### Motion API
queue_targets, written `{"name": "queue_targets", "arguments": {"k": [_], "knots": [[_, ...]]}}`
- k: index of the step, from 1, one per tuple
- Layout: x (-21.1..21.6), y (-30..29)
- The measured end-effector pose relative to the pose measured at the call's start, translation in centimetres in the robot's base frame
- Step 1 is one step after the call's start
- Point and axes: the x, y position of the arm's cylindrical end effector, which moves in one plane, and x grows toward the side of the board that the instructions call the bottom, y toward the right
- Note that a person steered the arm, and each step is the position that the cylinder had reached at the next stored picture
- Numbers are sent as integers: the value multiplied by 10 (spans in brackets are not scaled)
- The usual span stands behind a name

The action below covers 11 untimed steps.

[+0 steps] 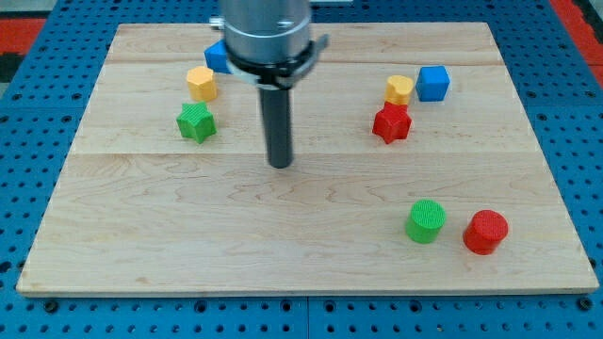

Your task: Move the red star to the right of the triangle

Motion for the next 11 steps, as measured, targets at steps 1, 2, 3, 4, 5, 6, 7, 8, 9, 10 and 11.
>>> {"name": "queue_targets", "arguments": {"k": [1,2,3,4,5,6,7,8,9,10,11], "knots": [[4,88],[-8,143],[-38,143],[-64,123],[-81,76],[-102,40],[-92,69],[-74,82],[-104,99],[-126,89],[-149,45]]}}
